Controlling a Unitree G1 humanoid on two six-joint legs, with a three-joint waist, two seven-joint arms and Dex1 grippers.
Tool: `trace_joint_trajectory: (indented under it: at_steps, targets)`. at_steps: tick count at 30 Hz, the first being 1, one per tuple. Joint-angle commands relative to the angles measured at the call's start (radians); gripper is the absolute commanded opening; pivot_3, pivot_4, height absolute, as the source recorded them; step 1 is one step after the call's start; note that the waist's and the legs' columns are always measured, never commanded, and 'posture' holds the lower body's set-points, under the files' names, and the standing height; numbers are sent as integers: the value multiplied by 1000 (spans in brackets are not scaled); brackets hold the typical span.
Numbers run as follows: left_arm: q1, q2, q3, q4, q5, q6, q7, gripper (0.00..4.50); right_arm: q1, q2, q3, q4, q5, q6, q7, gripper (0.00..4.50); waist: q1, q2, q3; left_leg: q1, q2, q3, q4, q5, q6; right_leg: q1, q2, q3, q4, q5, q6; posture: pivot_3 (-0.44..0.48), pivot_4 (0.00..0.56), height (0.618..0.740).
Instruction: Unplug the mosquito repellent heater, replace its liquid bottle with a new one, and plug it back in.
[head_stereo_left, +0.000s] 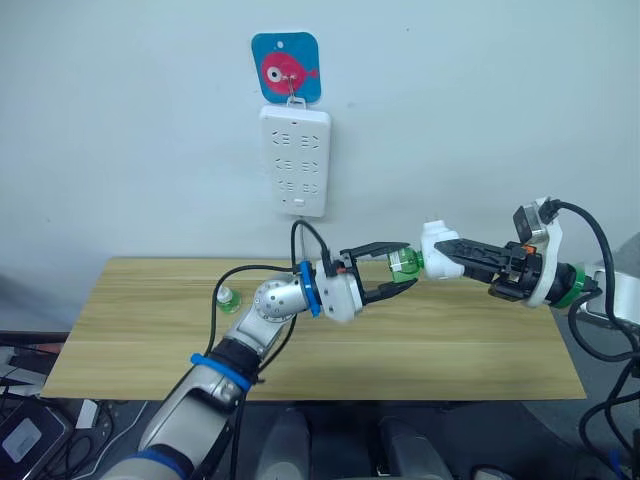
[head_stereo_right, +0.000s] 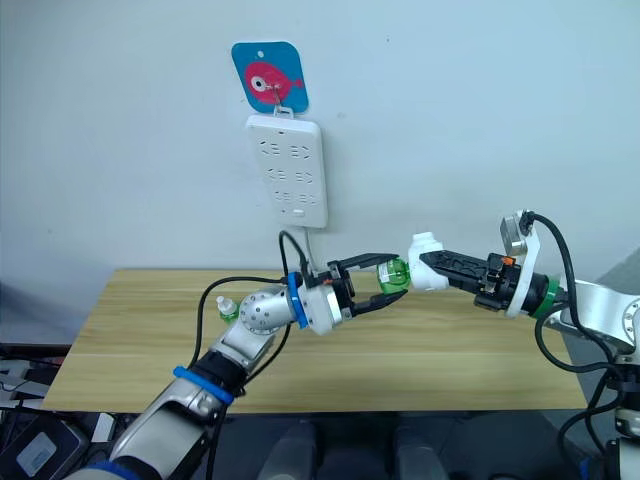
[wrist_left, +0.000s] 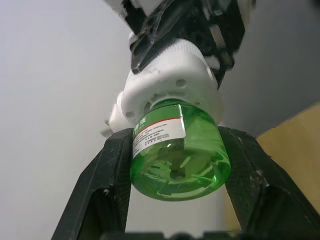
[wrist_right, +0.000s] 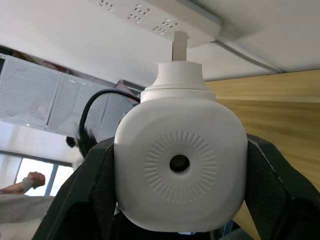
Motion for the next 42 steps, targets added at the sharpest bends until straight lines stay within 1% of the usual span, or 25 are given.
trace_joint_trajectory:
  at_steps: [1,4,6,10,15,19,21,26,27,28,29,30,32,34,39,42]
  targets:
    - [-21,69,77,-182,-340,545,-98,2265,5,-55,-15,-46,27,23,40,2978,-2,0,0,0,0,-1,0,0,0,0,1,0,2,0,0,181,195,740]
    - [-39,112,126,-222,-477,838,-129,2265,18,-84,-6,-51,27,23,48,2978,-11,0,0,3,0,-2,0,0,1,0,2,-1,5,-2,0,183,198,740]
    - [-46,141,144,-220,-532,984,-163,2265,28,-106,1,-54,27,17,45,2978,-19,0,0,4,0,-2,0,1,1,0,2,-1,6,-4,3,183,198,740]
    - [-45,169,195,-199,-637,1215,-199,2265,37,-134,5,-48,27,2,47,2978,-31,0,1,4,0,-2,0,1,1,0,2,-1,6,-5,3,171,201,740]
    - [-61,152,275,-159,-752,1456,-162,2265,46,-151,2,-51,27,-8,58,2978,-39,0,3,4,0,-2,0,1,1,0,2,-1,6,-5,3,171,204,740]
    - [-73,134,336,-119,-803,1628,-143,2265,41,-153,5,-60,27,-2,81,2978,-50,0,3,3,0,-2,0,1,2,0,2,-1,6,-6,1,176,205,740]
    - [-73,127,363,-105,-814,1685,-137,2265,30,-152,9,-57,27,-3,81,2978,-50,-1,4,2,0,-3,0,1,1,0,2,-2,4,-6,2,176,205,740]
    - [-39,154,359,-141,-758,1684,-189,2265,30,-174,8,-33,27,-9,61,2978,-51,-1,4,2,0,-3,-1,1,1,-1,2,-2,3,-6,2,176,205,740]
    - [-28,162,362,-146,-748,1678,-193,2265,38,-191,8,-23,22,-13,47,2978,-51,-1,5,2,0,-3,-1,1,1,-1,2,-2,3,-6,2,189,206,740]
    - [-14,177,361,-157,-730,1662,-205,2265,44,-209,14,-7,-26,-13,23,2978,-51,-1,5,2,0,-3,-1,1,1,-1,2,-2,3,-6,2,190,206,740]
    - [0,188,371,-164,-719,1652,-206,2265,53,-230,49,-3,-171,-21,-6,2978,-51,-1,5,2,0,-2,-1,1,1,-1,1,-1,3,-6,2,190,206,740]
    - [9,195,378,-168,-711,1645,-206,2265,58,-243,76,-1,-281,-28,-24,2978,-51,-1,5,2,0,-2,-1,1,1,-1,1,-1,3,-6,2,191,206,740]
    - [29,207,378,-187,-682,1611,-217,2265,77,-280,188,-4,-567,-85,-6,2978,-50,-1,5,2,0,-3,-1,1,1,-1,1,-2,2,-6,2,201,205,740]
    - [40,206,385,-198,-675,1603,-215,2265,82,-283,275,19,-777,-152,24,2978,-45,-1,5,1,0,-2,-1,1,1,-1,1,-2,2,-6,2,208,206,740]
    - [61,195,385,-237,-654,1584,-205,2265,47,-219,360,85,-1043,-211,115,2978,-44,2,10,0,0,0,-1,1,1,-3,0,1,2,-6,2,232,211,740]
    - [66,177,398,-250,-649,1578,-185,2265,14,-140,342,155,-1123,-199,123,2978,-46,1,12,1,0,0,-1,1,1,-3,1,0,2,-6,2,243,212,740]
